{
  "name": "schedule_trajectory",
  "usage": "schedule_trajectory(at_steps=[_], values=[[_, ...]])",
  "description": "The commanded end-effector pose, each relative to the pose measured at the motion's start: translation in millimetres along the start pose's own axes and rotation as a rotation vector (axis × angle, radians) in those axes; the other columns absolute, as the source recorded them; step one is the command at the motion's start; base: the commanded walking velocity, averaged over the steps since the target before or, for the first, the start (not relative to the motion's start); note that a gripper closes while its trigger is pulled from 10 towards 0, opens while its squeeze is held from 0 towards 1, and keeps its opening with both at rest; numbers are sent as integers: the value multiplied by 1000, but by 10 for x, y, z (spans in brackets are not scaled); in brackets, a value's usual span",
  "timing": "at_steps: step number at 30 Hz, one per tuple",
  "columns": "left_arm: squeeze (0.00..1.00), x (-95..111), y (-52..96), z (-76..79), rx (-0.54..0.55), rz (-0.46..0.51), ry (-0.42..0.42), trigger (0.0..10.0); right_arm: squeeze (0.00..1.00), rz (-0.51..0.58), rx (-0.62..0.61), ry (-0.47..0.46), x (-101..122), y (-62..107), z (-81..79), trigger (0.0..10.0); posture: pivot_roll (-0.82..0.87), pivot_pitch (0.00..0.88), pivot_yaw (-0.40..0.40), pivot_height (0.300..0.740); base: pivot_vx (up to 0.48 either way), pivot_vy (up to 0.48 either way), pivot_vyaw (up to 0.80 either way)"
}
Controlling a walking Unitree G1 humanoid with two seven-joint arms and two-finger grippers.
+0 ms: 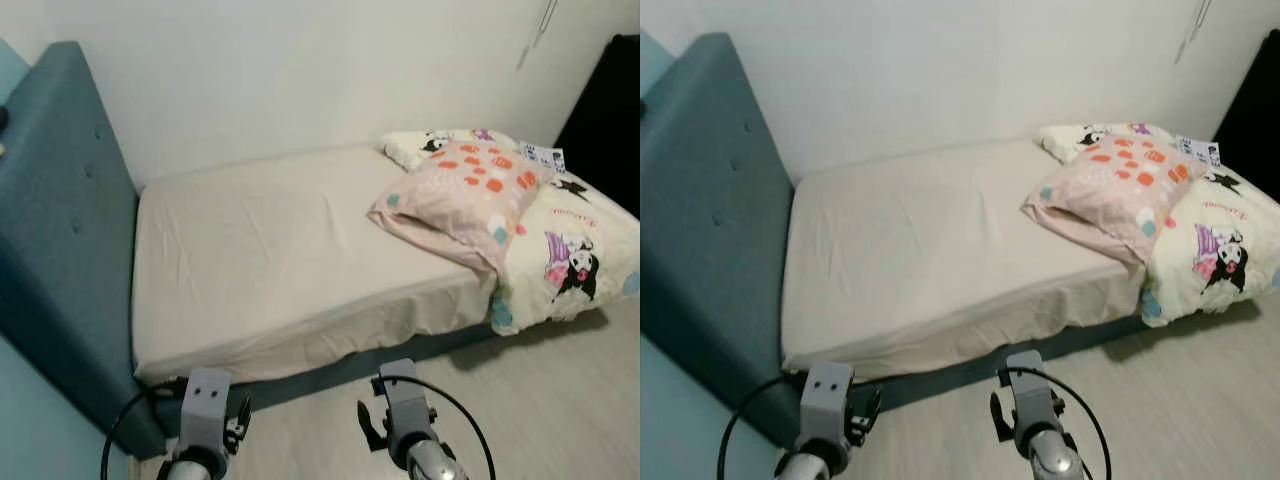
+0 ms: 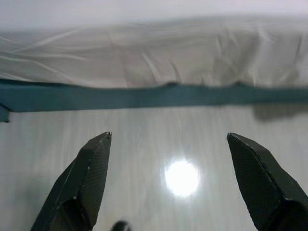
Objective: Clean up the room
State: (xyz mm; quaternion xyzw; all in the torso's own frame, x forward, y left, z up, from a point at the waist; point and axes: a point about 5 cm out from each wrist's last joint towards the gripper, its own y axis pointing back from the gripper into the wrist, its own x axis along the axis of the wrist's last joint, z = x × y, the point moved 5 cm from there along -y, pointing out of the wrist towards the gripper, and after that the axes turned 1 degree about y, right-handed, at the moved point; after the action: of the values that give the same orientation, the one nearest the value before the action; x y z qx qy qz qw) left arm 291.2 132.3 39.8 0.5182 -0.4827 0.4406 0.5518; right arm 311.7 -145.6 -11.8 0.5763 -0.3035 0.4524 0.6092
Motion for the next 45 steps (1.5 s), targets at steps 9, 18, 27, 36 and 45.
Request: schedule_trajectory(at_steps=[9,18,27,36,45], values=[[0,-64,41,-106,31,-19,6,10000,0,2,26,-17,5,-8,-101,10000,-18,132,-23,740,320,0,0],[0,-69,51,-119,35,-22,5,10000,0,2,29,-17,4,-9,-112,10000,-17,134,-22,740,289,0,0],[0,-71,53,-129,39,-22,5,10000,0,9,45,11,26,-14,-140,10000,-17,136,-24,740,259,0,0],[0,-75,54,-138,43,-25,2,10000,0,8,60,-1,21,-13,-178,10000,-15,133,-26,740,27,0,519],[0,-61,47,-167,61,-17,-6,10000,0,8,68,13,18,-12,-185,10000,-16,129,-25,740,0,0,0]])
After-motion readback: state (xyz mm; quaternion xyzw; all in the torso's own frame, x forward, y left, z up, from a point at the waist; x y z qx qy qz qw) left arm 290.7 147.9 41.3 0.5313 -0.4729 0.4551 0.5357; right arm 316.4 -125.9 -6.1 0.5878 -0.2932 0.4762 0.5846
